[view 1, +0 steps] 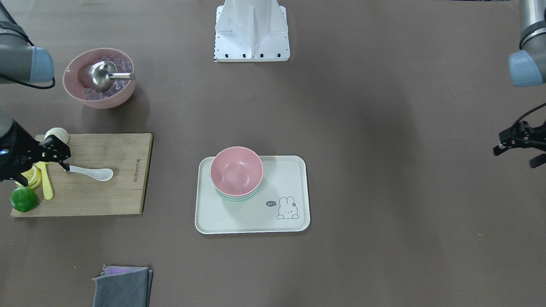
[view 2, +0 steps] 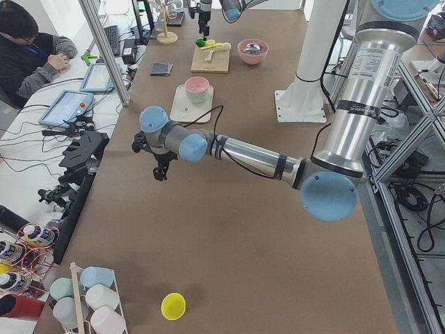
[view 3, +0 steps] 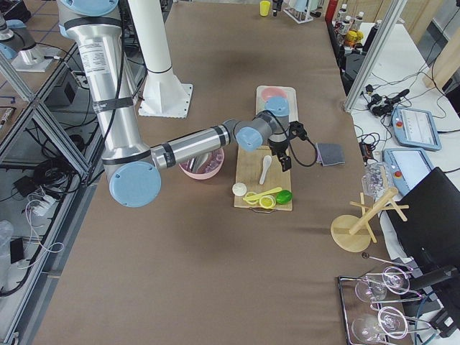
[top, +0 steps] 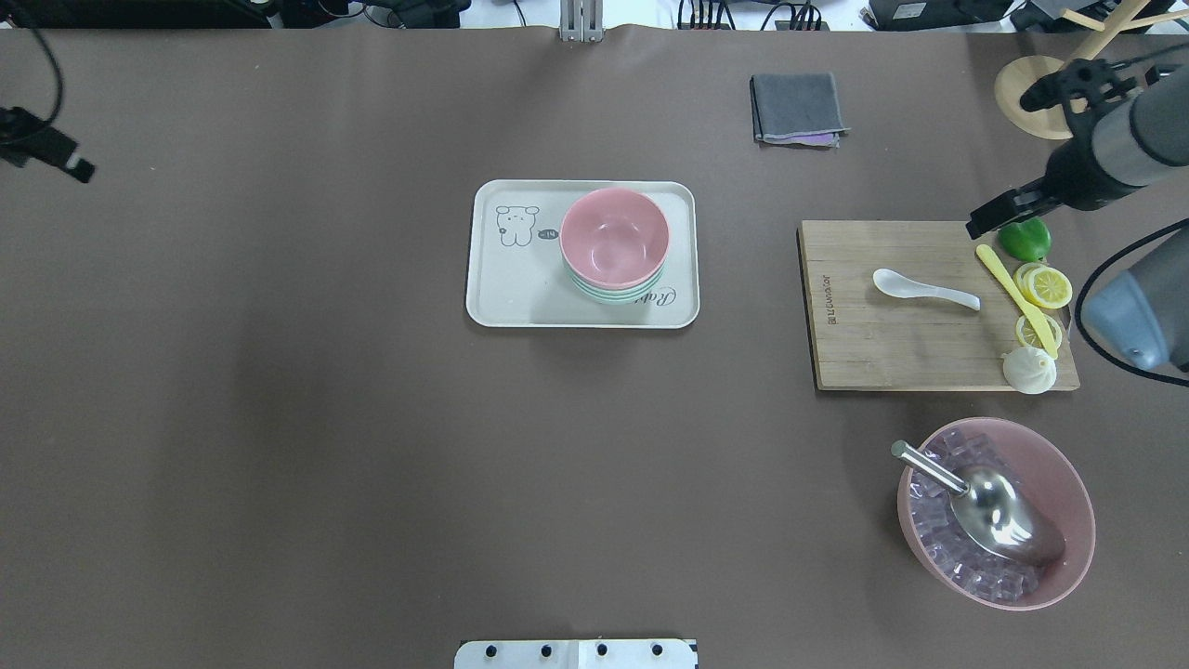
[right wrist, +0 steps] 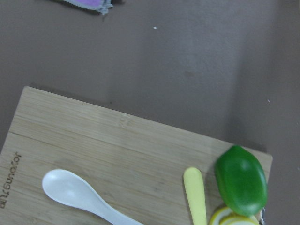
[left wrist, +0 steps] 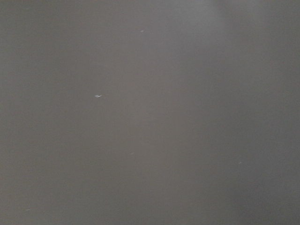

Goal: Stack pink bowl on green and place spoon
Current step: 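Withdraw the left arm while the right arm reaches toward the white spoon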

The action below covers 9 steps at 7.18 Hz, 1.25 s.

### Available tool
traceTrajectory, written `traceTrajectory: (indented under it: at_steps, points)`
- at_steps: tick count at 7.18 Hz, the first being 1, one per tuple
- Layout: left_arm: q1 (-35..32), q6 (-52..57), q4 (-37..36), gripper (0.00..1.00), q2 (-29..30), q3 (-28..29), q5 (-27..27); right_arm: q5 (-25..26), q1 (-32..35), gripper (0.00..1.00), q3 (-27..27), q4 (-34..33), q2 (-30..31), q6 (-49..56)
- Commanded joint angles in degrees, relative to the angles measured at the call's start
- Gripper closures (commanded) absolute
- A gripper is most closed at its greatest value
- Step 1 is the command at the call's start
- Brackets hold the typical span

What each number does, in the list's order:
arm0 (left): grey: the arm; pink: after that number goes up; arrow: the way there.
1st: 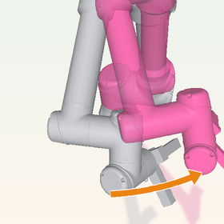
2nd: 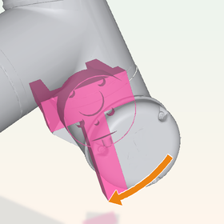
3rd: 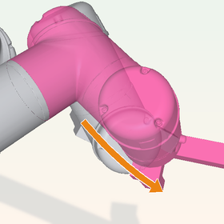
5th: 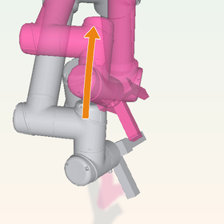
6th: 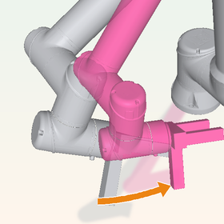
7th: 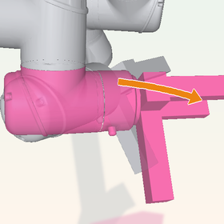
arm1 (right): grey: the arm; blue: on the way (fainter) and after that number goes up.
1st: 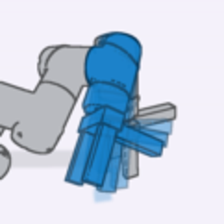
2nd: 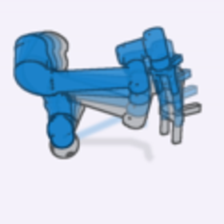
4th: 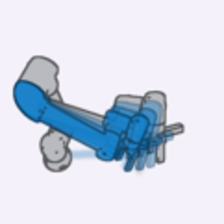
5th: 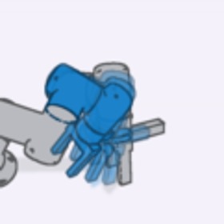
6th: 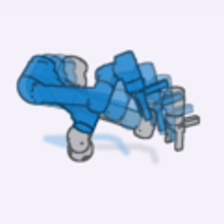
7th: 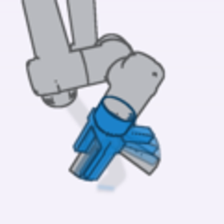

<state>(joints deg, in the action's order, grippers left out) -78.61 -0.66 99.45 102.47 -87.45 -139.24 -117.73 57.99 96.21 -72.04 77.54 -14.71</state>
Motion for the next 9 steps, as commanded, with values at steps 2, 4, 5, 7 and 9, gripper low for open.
traceTrajectory:
  at_steps: [2,4,5,7,9]
  points:
    - [-2.78,6.9,-0.22,0.01,-1.4,2.9,-0.06,3.38,-2.35,0.01,1.07,0.06,1.99,23.13]
    - [-2.78,6.9,-0.22,0.01,-1.4,2.9,-0.06,1.11,-4.54,0.05,0.56,4.59,5.23,27.26]
    - [-2.78,6.9,-0.22,0.01,-1.49,2.9,-0.06,0.05,-5.51,0.06,-1.62,10.55,6.21,26.84]
    - [-2.69,6.9,-0.14,0.01,-1.49,3.16,-0.06,-1.1,-6.13,0.22,-4.63,11.92,6.04,27.45]
    - [-2.69,6.73,-0.14,0.01,-1.49,3.16,-0.06,-1.36,-6.05,0.46,-4.55,11.93,5.78,27.63]
